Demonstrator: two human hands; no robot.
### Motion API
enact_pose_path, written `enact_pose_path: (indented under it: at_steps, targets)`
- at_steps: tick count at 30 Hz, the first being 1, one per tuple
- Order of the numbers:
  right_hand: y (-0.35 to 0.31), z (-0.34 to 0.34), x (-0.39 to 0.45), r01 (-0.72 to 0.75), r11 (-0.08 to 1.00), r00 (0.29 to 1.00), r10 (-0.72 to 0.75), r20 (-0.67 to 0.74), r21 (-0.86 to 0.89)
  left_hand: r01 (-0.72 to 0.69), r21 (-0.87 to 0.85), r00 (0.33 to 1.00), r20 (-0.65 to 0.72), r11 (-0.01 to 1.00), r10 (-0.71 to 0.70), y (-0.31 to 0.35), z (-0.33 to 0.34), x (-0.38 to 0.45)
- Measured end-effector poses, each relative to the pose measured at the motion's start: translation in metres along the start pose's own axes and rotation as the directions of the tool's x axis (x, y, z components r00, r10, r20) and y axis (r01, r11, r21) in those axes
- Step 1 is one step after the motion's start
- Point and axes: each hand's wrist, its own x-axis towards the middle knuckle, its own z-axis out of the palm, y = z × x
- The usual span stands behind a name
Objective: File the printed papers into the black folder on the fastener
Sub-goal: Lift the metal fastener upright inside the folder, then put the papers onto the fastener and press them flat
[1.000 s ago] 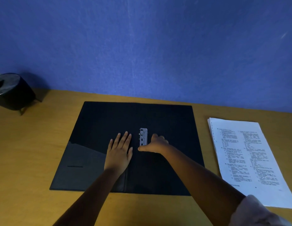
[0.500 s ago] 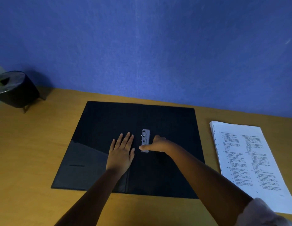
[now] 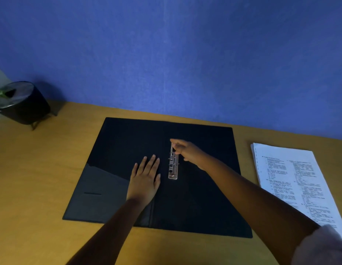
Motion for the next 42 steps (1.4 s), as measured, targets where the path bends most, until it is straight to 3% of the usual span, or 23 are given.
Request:
enact_pose_path:
  at_steps: [3, 14, 18, 23, 28, 32, 34, 36, 39, 42]
  targets:
    - [0.005, 0.003, 0.006, 0.033, 0.996, 0.999, -0.036, -0.039, -0.08, 0.004, 0.016, 1.0, 0.008, 1.0, -0.004, -0.001, 0.001, 0.0]
    - [0.046, -0.024, -0.055, 0.038, 0.983, 0.948, 0.021, -0.316, 0.179, 0.017, 0.018, 0.999, 0.031, 1.0, -0.017, 0.001, 0.005, -0.008]
    - [0.082, -0.043, -0.097, -0.013, 0.989, 0.931, 0.066, -0.36, 0.148, 0.017, 0.027, 0.999, 0.046, 1.0, -0.018, 0.004, 0.007, -0.014]
    - [0.131, -0.072, -0.135, -0.094, 0.993, 0.862, 0.114, -0.495, 0.065, 0.038, -0.055, 0.998, 0.046, 0.998, -0.036, 0.006, 0.004, -0.015]
    - [0.17, -0.103, -0.167, -0.158, 0.987, 0.767, 0.141, -0.626, 0.029, 0.159, -0.264, 0.975, -0.11, 0.951, -0.193, 0.031, -0.013, -0.013]
    - [0.196, -0.12, -0.188, -0.242, 0.97, 0.683, 0.177, -0.709, 0.01, 0.075, -0.378, 0.962, -0.217, 0.923, -0.167, 0.087, -0.024, -0.007]
    - [0.207, -0.127, -0.199, -0.283, 0.959, 0.626, 0.207, -0.752, 0.028, 0.108, -0.59, 0.976, -0.089, 0.8, -0.197, 0.129, -0.027, -0.008]
    - [0.217, -0.135, -0.209, -0.316, 0.948, 0.558, 0.218, -0.8, 0.038, 0.238, -0.766, 0.97, 0.155, 0.597, -0.187, 0.175, -0.032, -0.01]
    - [0.23, -0.148, -0.225, -0.352, 0.933, 0.486, 0.244, -0.839, 0.067, 0.513, -0.734, 0.831, 0.555, 0.446, -0.043, 0.237, -0.037, -0.018]
    - [0.246, -0.158, -0.24, -0.451, 0.89, 0.466, 0.301, -0.832, 0.069, 0.647, -0.649, 0.703, 0.711, 0.401, 0.017, 0.279, -0.029, -0.033]
